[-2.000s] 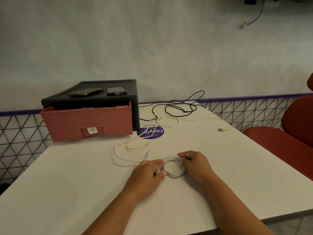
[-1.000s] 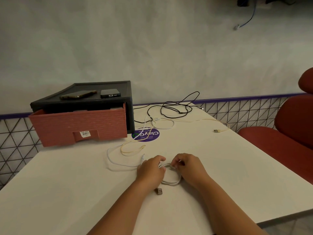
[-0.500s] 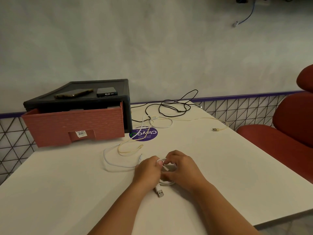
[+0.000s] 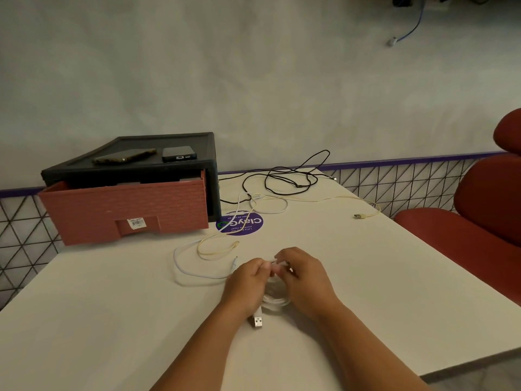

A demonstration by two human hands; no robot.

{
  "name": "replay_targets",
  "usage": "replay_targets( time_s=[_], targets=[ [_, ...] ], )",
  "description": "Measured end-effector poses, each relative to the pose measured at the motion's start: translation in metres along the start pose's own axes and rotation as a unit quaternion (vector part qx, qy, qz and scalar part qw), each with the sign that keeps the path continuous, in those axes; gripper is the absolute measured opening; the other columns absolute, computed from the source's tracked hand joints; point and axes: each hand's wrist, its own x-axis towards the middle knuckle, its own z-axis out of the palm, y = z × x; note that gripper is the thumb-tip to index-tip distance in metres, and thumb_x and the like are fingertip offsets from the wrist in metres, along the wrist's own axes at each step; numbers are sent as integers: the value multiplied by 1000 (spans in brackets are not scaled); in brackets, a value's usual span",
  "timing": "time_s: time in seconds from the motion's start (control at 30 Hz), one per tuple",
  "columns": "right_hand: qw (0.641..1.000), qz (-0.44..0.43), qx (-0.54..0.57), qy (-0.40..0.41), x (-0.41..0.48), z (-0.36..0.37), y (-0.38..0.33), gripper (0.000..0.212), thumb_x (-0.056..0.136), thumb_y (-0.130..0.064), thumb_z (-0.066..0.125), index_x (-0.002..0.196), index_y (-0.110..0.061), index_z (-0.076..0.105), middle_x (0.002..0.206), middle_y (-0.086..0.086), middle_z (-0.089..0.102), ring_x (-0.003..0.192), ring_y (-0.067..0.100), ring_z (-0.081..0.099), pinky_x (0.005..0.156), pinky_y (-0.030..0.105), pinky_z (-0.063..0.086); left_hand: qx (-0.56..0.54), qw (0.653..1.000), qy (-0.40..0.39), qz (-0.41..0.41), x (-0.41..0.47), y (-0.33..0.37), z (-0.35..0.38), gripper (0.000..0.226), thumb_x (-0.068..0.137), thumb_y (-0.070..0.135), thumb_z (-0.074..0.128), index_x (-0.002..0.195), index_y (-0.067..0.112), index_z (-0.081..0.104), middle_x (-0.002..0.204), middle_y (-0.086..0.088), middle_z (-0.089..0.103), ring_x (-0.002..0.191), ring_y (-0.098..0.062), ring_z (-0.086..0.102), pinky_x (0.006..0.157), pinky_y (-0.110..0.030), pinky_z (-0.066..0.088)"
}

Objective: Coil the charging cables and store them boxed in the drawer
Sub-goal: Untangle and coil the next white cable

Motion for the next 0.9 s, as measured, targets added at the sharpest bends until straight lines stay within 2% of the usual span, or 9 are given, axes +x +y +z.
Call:
replay_targets(
  time_s=[0.07,0.13,0.27,0.33,0.4,0.57,0.63,0.73,0.9],
  targets=[
    [997,44,56,41,2,-2,-2,6,85,-11,62,79,-10,63,79,1,62,73,13,53,66,23,40,-18,1000,8,11,0,3,0,31,98,26,39,71,24,53,68,6,52,70,-18,47,68,-32,38],
    [991,85,93,55,2,-3,-4,11,86,-10,61,75,-12,61,72,-1,62,66,10,52,62,19,39,-35,999,14,23,-1,8,2,31,99,25,38,71,26,51,65,9,47,65,-13,43,64,-30,34],
    [972,157,160,70,4,-5,-4,22,90,-11,56,69,-18,54,68,-3,64,74,19,64,68,33,50,-69,996,38,37,-1,10,6,21,98,22,42,81,27,54,66,8,47,64,-12,43,60,-27,34],
    [960,185,197,79,6,-6,-3,22,91,-10,54,71,-16,54,70,0,66,69,13,66,67,32,51,-64,996,49,35,0,11,5,19,97,22,45,81,29,52,69,8,49,62,-8,44,56,-20,34],
    [953,200,214,84,7,-6,-3,20,92,-10,54,73,-13,54,73,2,67,63,7,66,64,26,50,-53,997,46,35,0,10,4,18,96,22,46,80,28,51,70,8,50,62,-5,43,54,-16,32],
    [950,211,215,87,9,-4,0,19,93,-12,52,75,-13,54,77,1,69,61,5,67,60,22,49,-96,995,30,18,1,10,4,21,97,16,43,79,22,53,62,7,52,61,-9,48,57,-22,37],
    [952,210,204,87,10,-4,0,19,93,-12,52,74,-14,54,79,2,69,62,5,67,59,21,49,-171,985,33,-7,1,13,5,23,97,10,41,80,17,54,60,4,55,57,-11,54,56,-18,41],
    [964,192,174,63,11,-2,0,19,91,-11,55,73,-15,55,81,6,69,65,13,68,59,25,50,-320,943,47,-83,0,16,4,22,99,6,37,90,12,57,64,-1,49,46,-10,45,45,-15,41],
    [972,182,147,28,11,4,1,21,88,-14,59,68,-21,57,78,6,69,68,24,61,68,35,51,-414,900,59,-125,0,17,-3,22,100,5,36,94,9,56,60,-2,38,33,-2,23,33,-15,22]
  ],
)
